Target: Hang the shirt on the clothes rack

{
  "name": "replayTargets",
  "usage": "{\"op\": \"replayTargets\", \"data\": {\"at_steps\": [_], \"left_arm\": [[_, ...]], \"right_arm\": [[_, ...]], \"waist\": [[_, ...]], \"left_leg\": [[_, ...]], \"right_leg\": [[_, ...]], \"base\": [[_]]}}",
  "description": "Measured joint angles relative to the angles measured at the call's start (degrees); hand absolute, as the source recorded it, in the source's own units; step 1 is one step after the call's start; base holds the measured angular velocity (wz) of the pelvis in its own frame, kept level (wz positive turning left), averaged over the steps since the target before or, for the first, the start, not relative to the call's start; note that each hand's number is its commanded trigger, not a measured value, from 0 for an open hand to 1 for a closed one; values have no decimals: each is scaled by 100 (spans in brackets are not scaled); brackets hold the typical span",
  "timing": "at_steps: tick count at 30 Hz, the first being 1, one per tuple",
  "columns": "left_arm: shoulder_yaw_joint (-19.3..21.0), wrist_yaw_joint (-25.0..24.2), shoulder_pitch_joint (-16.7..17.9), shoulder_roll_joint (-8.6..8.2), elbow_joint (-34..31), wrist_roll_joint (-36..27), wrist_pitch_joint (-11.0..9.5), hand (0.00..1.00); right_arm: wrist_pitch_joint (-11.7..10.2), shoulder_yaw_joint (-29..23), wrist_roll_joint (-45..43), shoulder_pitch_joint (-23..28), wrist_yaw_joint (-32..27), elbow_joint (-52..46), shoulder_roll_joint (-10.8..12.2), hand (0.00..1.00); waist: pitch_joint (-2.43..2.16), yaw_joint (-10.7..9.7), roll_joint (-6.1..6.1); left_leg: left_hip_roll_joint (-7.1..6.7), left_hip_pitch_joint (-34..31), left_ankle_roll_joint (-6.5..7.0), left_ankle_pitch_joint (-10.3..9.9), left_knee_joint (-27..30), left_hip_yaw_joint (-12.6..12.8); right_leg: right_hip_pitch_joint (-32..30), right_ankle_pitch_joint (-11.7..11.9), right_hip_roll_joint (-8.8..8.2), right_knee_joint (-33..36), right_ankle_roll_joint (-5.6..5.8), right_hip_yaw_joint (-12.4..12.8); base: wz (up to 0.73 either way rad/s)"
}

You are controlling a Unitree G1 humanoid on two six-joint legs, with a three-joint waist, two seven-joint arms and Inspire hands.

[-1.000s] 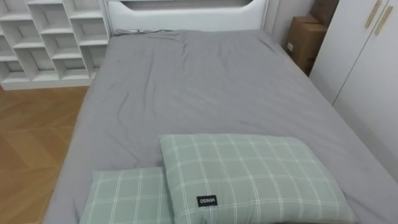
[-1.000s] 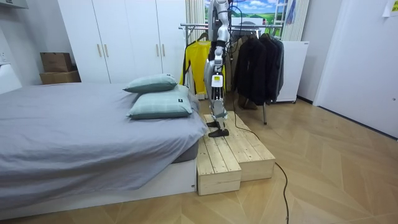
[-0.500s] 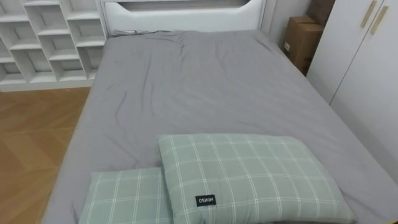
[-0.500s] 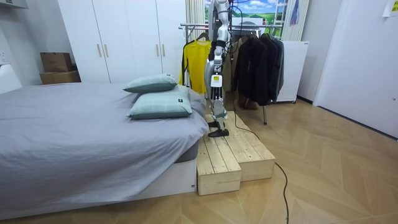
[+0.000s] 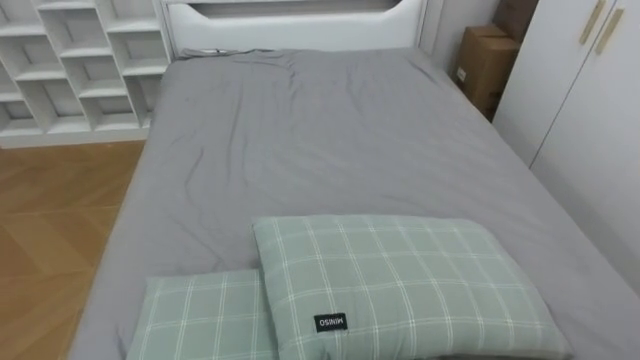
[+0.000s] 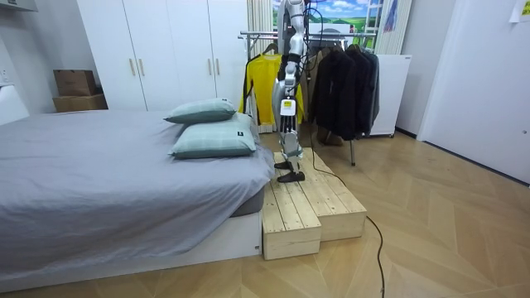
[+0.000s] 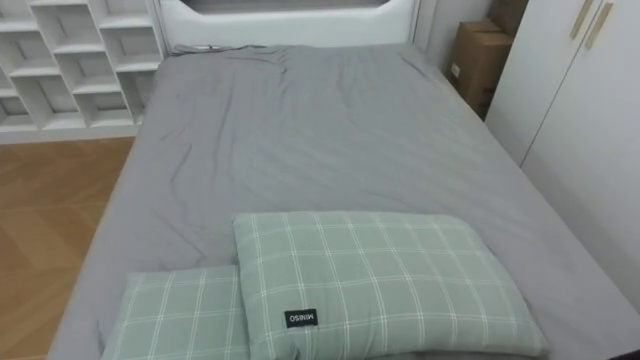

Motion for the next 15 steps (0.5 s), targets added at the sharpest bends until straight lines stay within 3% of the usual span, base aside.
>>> {"op": "replayTargets", "data": {"at_steps": [15], "left_arm": [[-35, 0, 2, 0, 4, 0, -5, 0]], "right_arm": [[-9, 4, 0, 1, -1, 1, -1, 0]], "waist": [[3, 5, 16]], "left_leg": [[4, 31, 0, 0, 2, 0]], "right_leg": [[6, 0, 0, 43, 0, 8]], "base": [[0]]}}
